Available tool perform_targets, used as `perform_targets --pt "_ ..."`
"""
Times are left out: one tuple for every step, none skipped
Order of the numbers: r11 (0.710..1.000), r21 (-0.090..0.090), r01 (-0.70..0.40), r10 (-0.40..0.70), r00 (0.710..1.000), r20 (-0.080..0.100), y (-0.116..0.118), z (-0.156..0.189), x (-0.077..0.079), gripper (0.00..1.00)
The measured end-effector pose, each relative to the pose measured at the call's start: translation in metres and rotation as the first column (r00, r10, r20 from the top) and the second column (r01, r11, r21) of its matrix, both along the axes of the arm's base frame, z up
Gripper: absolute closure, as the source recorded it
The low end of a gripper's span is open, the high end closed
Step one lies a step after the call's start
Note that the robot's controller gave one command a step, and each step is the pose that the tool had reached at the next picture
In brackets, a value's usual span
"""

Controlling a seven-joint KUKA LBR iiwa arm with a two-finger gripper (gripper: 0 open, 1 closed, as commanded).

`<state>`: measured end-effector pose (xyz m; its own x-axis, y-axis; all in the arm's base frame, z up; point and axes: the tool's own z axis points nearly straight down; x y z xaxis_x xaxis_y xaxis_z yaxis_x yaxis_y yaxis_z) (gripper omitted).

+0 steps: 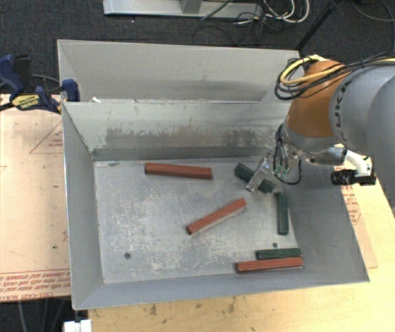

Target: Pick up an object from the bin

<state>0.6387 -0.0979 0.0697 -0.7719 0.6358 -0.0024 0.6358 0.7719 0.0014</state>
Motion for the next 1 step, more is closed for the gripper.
perform_targets --pt "1.0 -0.001 -0.003 0.003 1.0 0.008 -0.0001 0.079 0.0028 1.0"
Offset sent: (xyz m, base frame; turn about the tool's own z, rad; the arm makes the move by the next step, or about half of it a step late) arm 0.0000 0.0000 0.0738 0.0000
